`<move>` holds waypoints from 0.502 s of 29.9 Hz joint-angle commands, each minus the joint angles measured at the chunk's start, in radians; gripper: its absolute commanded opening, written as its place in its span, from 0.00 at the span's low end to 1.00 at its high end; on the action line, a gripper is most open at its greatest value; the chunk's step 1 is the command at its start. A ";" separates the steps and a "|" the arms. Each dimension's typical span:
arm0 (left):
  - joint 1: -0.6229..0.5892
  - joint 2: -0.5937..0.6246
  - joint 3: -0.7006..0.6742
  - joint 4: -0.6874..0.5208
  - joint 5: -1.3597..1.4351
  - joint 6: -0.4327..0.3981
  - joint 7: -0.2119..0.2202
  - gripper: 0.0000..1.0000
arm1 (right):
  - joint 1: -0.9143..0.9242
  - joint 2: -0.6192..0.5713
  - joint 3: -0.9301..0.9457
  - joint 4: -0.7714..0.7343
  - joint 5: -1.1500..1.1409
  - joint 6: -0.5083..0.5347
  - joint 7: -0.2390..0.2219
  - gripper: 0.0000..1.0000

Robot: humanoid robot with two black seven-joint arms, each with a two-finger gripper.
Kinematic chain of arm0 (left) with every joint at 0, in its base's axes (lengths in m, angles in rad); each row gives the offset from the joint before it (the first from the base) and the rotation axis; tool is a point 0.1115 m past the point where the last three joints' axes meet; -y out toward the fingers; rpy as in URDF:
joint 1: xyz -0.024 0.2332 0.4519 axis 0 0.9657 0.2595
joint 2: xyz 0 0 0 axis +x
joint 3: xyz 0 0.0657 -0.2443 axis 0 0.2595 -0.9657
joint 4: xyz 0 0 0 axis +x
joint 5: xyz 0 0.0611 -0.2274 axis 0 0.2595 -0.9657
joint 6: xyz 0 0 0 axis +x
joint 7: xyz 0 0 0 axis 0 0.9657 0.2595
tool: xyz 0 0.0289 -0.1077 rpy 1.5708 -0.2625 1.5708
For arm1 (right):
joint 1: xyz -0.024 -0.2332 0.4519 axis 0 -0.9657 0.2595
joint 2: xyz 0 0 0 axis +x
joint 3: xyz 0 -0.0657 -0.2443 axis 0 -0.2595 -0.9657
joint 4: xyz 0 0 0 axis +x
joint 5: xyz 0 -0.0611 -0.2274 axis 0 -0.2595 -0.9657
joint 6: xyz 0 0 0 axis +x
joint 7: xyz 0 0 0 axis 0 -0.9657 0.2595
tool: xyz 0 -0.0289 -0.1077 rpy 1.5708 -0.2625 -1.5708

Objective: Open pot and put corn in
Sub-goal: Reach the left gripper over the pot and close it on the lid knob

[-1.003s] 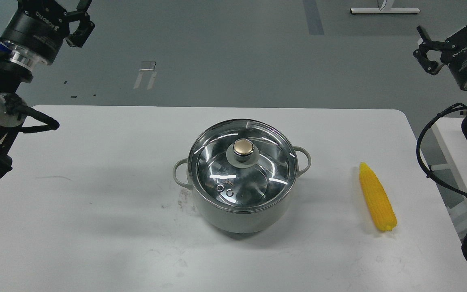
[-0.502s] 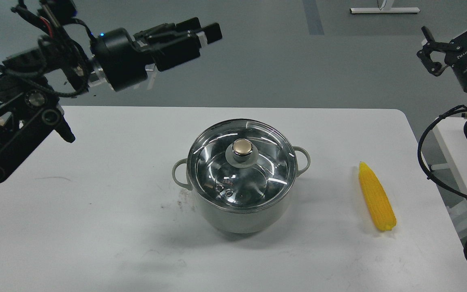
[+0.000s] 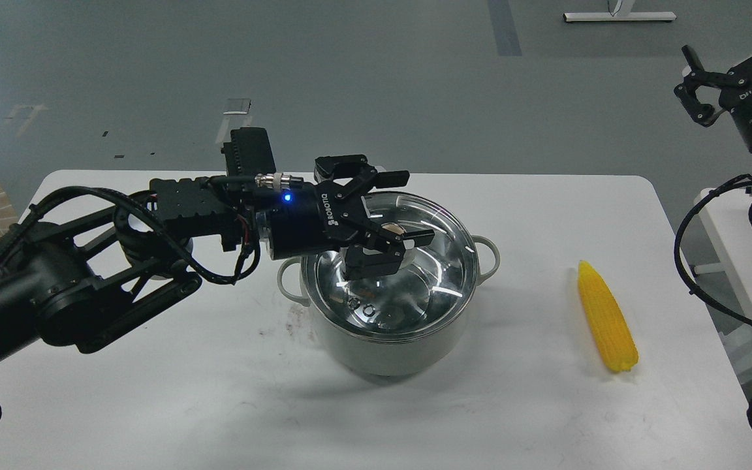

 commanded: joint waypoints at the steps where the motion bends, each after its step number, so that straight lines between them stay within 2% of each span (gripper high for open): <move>1: 0.007 -0.054 0.001 0.075 0.000 0.000 0.004 0.85 | -0.002 -0.001 0.000 0.002 0.000 0.000 0.000 1.00; 11: 0.033 -0.071 0.067 0.107 0.000 0.006 0.004 0.79 | -0.016 0.003 0.001 0.002 0.000 0.000 0.002 1.00; 15: 0.050 -0.069 0.069 0.127 0.000 0.040 0.004 0.75 | -0.016 0.009 0.001 0.002 0.000 0.000 0.002 1.00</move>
